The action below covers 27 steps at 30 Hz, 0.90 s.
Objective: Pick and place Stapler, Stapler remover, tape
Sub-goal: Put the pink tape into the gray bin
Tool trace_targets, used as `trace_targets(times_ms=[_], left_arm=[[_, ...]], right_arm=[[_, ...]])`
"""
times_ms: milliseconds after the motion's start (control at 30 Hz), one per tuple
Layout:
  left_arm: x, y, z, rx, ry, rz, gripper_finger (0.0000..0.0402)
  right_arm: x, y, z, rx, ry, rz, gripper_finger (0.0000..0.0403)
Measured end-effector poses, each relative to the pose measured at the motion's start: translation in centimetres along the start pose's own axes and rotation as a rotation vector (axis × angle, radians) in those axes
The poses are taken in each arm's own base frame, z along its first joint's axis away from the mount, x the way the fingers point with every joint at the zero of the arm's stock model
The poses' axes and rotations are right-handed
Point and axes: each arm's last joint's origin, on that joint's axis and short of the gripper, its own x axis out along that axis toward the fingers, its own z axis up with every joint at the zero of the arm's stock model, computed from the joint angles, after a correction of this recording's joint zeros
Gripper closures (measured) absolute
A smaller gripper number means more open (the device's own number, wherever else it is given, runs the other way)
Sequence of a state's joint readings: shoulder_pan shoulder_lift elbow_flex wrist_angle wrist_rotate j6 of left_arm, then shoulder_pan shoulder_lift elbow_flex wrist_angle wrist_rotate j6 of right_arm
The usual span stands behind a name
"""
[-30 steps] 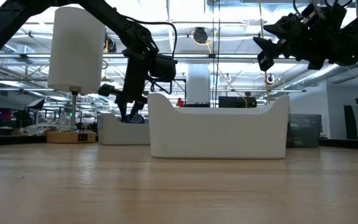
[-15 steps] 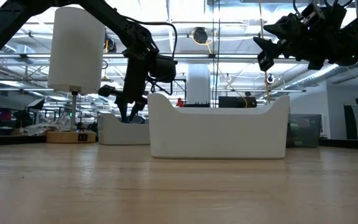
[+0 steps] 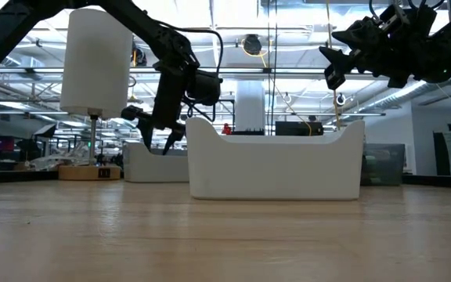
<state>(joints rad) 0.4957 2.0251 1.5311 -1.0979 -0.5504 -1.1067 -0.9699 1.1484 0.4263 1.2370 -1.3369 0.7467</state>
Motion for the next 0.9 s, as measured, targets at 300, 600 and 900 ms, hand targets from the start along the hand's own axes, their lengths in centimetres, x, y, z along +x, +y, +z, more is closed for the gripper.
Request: trace_targets(times_ms=[300, 600, 900], left_arm=[[-1.5, 0.2, -0.2, 0.008, 0.02, -0.064, 0.0193], [-8.4, 0.0, -2.9, 0.149, -0.083, -0.322, 0.0192], [-14.9, 1.0, -8.1, 0.404, -0.173, -0.51, 0.0192]], right_arm=[[0.0, 0.0, 0.0, 0.017, 0.0, 0.0, 0.0247], [0.0, 0.0, 0.0, 0.161, -0.005, -0.003, 0.0247], [-0.1, -0.6, 0.6, 0.302, -0.233, -0.184, 0.0247]])
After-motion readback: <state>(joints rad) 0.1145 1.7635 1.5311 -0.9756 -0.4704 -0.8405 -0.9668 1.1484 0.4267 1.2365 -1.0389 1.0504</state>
